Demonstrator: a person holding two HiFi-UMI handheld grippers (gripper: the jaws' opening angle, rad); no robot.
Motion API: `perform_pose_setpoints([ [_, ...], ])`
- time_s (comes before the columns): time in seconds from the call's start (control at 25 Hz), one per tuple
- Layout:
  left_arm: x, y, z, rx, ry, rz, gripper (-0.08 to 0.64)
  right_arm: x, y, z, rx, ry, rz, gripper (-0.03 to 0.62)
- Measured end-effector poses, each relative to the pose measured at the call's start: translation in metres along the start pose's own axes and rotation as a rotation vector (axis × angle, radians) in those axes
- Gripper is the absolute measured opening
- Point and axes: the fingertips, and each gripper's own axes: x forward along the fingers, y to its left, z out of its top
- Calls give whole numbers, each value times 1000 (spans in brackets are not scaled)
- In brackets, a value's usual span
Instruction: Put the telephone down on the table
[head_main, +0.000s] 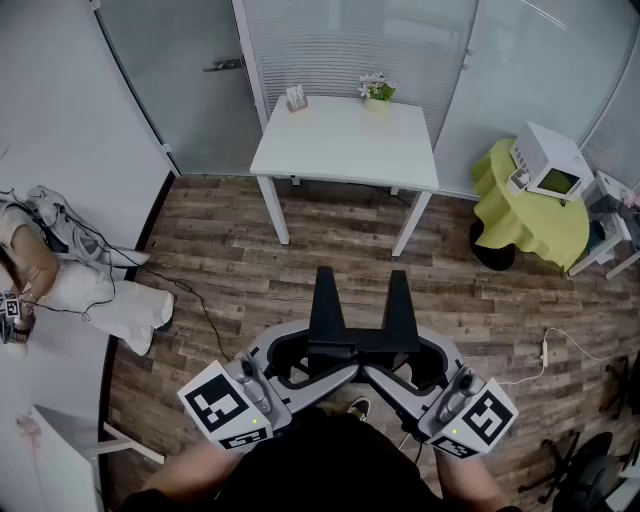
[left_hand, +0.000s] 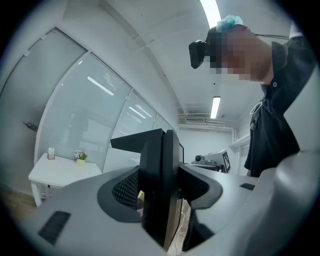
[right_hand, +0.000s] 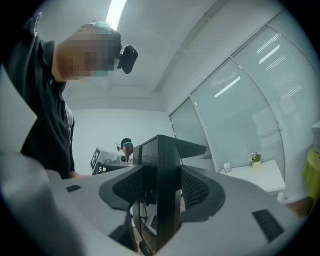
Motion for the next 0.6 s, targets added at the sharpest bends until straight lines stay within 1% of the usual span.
perform_pose_setpoints([
  [0.36,7,-8,-1,-1,0,-5,235,-10,-1,2,-12,8,-5,252],
  [0.6,18,-12,-4,-6,4,-3,235,-20,-8,2,6,6,-8,252],
])
